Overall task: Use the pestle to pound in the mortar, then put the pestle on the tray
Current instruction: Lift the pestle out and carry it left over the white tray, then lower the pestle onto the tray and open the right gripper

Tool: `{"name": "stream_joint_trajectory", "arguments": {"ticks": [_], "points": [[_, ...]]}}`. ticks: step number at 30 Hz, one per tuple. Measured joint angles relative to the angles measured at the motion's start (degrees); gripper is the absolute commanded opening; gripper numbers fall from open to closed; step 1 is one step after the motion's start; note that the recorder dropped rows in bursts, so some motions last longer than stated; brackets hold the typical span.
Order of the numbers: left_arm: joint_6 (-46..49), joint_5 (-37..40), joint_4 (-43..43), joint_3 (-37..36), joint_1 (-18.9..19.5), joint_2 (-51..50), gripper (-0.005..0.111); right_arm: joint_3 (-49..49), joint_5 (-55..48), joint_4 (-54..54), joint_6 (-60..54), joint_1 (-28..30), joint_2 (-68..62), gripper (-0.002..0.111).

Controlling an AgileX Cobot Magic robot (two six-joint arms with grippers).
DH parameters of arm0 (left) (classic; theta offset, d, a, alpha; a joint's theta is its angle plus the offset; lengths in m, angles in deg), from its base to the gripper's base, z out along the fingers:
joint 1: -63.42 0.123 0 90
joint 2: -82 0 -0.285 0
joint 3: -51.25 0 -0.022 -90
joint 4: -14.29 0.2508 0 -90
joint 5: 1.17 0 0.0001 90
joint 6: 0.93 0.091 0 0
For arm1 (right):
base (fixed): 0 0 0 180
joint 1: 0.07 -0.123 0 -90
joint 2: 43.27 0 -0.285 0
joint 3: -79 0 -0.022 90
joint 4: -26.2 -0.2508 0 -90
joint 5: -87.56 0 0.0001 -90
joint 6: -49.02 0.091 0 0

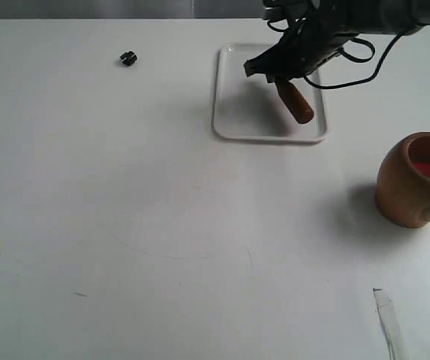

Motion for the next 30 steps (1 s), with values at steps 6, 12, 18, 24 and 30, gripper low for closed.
{"name": "stream_joint_trajectory", "arguments": {"ticks": [6,12,18,24,30], "points": [[0.0,0.0,0.0,0.0,0.0,0.0,0.000,0.0,-1.2,0.2,0.1,0.1,0.0,0.017],[0.0,0.0,0.0,0.0,0.0,0.0,0.000,0.0,-1.3,0.3,0.1,0.1,0.0,0.061],[0.0,0.0,0.0,0.0,0.0,0.0,0.000,0.0,-0.2,0.6,0.1,0.1,0.0,0.084],[0.0,0.0,0.0,0.0,0.0,0.0,0.000,0.0,1.5,0.9,-1.4,0.1,2.9,0.084],[0.0,0.0,0.0,0.0,0.0,0.0,0.000,0.4,3.7,1.0,-2.2,0.1,9.4,0.084]]}}
